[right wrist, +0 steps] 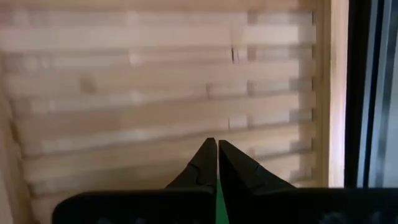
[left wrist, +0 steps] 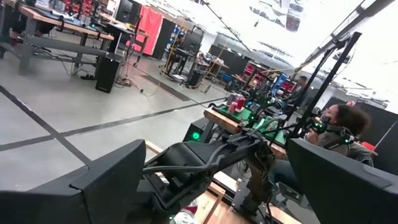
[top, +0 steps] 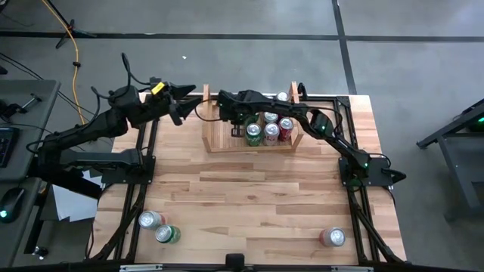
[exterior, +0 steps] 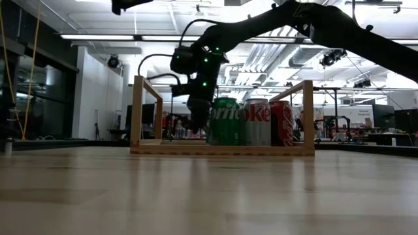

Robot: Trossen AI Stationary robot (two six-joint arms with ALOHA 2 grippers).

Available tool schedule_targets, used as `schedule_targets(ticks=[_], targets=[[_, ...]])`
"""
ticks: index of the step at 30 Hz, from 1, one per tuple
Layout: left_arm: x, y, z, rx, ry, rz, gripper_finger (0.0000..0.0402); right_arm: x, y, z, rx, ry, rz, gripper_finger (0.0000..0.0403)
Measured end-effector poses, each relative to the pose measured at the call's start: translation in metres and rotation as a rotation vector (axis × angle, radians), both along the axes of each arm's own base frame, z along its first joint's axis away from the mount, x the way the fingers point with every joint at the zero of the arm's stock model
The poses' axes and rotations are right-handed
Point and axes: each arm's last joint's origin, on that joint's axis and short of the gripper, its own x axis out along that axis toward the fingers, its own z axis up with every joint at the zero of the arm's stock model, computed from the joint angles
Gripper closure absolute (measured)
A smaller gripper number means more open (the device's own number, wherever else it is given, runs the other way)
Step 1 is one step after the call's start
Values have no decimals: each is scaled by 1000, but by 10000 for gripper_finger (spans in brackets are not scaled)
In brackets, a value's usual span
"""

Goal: Place canned beverage on shelf
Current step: Put the right green soda can on the shelf aligned with the other green soda can on the shelf

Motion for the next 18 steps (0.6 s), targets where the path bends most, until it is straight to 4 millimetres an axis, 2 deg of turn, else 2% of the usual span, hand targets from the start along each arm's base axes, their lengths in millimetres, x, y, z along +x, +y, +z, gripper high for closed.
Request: schedule_targets(ticks=[6, 13, 18], targets=[[4, 2, -3, -5, 17, 0, 19, -6, 0, -5, 2, 84, -19, 403], [8, 3, -5, -15, 30, -1, 19, -8, 1, -6, 6, 106, -21, 403], [9, 3, -5, -16, 30, -1, 19, -8, 6, -6, 106, 88, 33, 403]])
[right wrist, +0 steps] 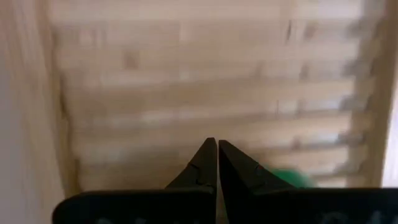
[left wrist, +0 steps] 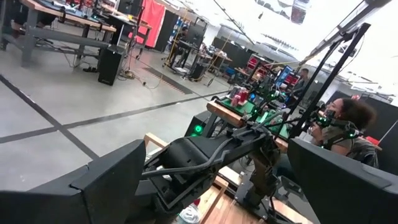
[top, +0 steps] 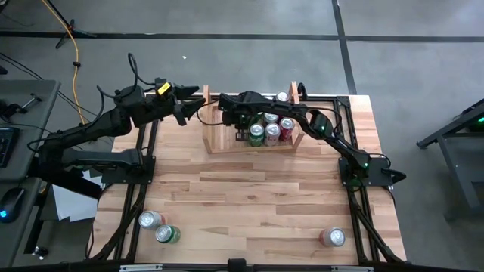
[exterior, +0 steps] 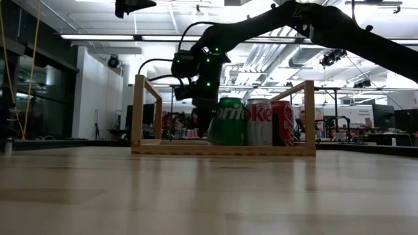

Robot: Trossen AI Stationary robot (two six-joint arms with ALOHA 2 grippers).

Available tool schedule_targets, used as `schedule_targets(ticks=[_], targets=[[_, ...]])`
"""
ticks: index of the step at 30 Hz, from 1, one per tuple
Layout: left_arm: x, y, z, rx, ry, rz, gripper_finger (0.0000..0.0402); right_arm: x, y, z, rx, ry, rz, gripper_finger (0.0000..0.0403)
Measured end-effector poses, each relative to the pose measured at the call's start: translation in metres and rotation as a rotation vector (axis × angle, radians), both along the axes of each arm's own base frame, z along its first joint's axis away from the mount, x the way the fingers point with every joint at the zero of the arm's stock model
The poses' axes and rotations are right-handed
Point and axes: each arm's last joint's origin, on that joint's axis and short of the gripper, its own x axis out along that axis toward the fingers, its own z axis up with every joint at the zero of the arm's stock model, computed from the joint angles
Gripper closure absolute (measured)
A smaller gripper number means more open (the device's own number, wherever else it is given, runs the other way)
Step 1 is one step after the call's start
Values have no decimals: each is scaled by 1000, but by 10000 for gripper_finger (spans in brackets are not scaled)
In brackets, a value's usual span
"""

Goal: Place canned beverage on shelf
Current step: Put the right green soda can on the shelf aligned with the other green soda can on the shelf

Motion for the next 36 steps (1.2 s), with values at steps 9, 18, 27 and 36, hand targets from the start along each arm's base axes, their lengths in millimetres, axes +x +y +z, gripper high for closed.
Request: schedule_targets(ticks=[9, 18, 27, 36], targets=[[0, 0, 1, 1, -7, 0, 19, 12, -2, 2, -31, -125, -23, 403], [0, 0, 1, 1, -7, 0, 19, 7, -6, -26, -66, 24, -89, 403], [0, 0, 1, 1, -5, -7, 19, 10, 0, -26, -75, 19, -103, 403], [0, 0, 0, -1, 1, -8, 19, 15, 1, -1, -38, -104, -158, 403]])
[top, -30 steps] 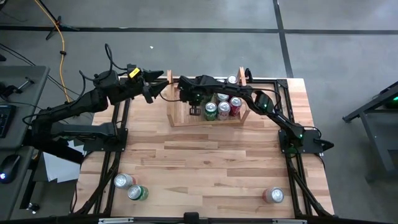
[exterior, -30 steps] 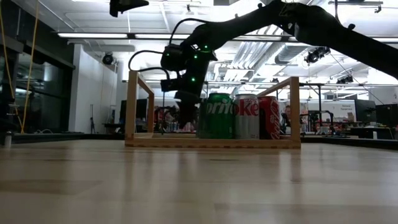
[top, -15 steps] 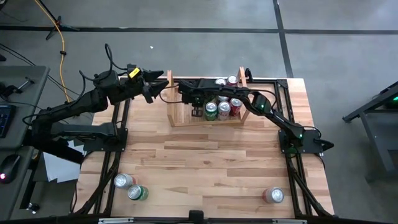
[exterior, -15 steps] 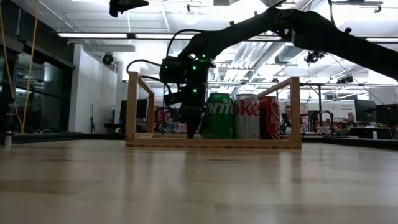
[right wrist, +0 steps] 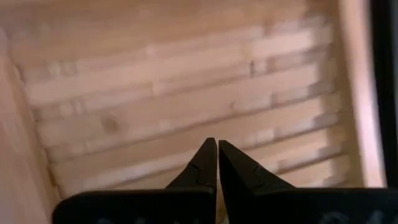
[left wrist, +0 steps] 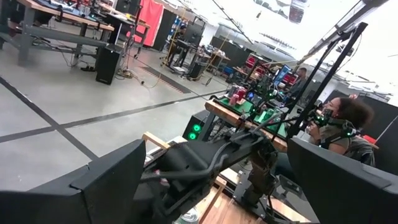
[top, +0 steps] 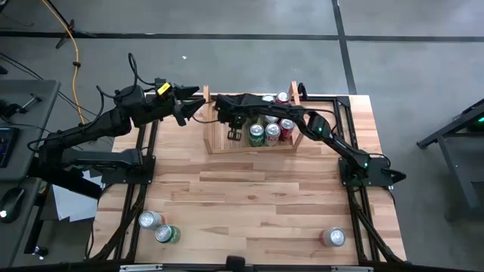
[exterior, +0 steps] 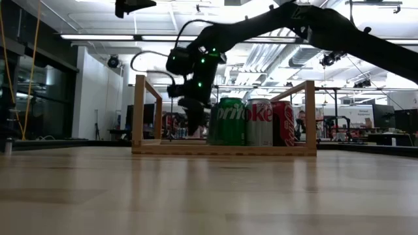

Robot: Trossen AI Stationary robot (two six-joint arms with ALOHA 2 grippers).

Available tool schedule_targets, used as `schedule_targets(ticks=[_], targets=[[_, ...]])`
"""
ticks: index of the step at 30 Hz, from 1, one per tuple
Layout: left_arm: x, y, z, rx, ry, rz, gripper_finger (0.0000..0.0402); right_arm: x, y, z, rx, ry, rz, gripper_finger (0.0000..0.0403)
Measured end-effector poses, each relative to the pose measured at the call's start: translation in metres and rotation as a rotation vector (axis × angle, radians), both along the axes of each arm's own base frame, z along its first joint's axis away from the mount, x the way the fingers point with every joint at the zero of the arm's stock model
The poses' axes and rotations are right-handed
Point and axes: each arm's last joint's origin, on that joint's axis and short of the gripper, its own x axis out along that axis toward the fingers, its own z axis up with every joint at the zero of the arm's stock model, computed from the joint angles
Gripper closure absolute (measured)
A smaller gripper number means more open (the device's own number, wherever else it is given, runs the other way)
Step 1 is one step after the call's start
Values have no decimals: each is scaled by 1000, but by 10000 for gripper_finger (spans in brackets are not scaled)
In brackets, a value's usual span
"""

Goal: Place canned beverage on shelf
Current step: Put the right green soda can on the shelf aligned with the other green soda can on the shelf

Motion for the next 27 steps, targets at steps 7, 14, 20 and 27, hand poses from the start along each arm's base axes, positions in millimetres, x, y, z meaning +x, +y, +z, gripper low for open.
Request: schedule_targets(ticks=[7, 14, 20, 27], targets=[[0, 0, 0, 5, 2, 1, 19, -5, -5, 22, -10, -51, 31, 403], [0, 0, 0, 10, 5, 2, 19, -17, -16, 64, 11, -176, 69, 402], [0, 0, 0, 24, 12, 2, 19, -36, -34, 97, 115, -308, 47, 364], [0, 0, 0, 24, 12, 3, 19, -52, -46, 99, 133, -254, 23, 221]])
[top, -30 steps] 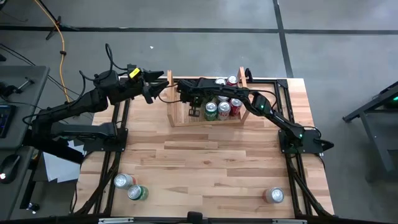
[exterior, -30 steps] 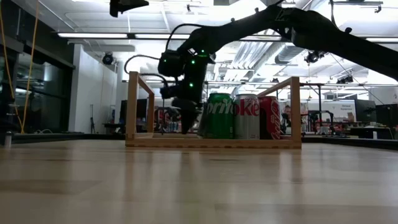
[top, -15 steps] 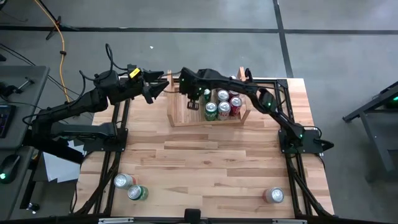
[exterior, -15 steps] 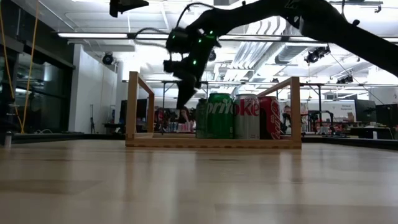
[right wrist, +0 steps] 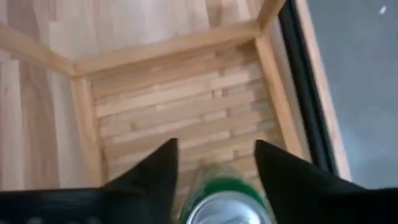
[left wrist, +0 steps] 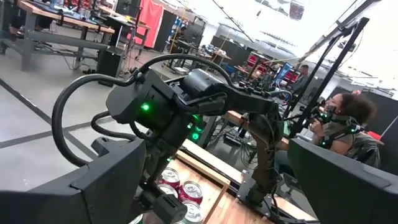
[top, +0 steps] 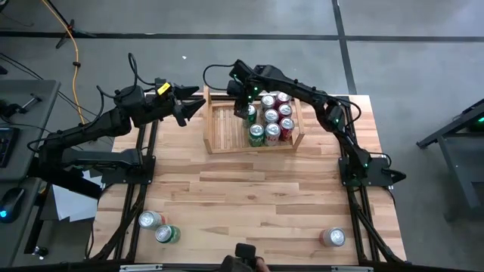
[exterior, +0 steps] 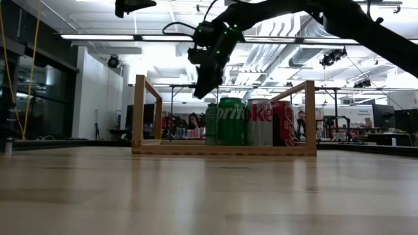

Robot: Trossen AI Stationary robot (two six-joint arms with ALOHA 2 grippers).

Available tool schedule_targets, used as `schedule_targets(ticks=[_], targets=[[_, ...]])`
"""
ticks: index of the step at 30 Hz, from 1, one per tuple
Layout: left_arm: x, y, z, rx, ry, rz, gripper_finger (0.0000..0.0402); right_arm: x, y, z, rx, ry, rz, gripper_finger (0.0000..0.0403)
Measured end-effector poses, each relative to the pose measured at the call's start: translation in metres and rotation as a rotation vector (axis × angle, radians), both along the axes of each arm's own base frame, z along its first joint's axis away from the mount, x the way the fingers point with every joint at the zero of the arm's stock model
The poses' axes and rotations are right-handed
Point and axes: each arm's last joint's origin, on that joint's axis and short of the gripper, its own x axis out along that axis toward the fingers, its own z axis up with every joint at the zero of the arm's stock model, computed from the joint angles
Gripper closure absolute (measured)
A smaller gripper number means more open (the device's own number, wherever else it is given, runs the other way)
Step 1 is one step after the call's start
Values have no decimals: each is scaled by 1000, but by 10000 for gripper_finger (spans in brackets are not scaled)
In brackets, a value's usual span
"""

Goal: Place canned beverage on shelf
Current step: Put the right green soda can on the shelf aligned with the other green soda can on the shelf

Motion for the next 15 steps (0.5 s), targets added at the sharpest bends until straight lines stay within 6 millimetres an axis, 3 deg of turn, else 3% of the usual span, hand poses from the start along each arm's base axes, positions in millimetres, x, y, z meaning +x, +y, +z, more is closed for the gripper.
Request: schedule_targets(ticks=[4, 7, 15], targets=[[0, 0, 0, 0, 0, 0, 19, -4, 0, -1, 18, 36, -22, 143], [0, 0, 0, -1, 0, 0, 19, -8, 0, -3, 22, 76, -9, 109], [0, 0, 0, -2, 3, 0, 19, -14, -1, -7, -51, 177, 15, 96]])
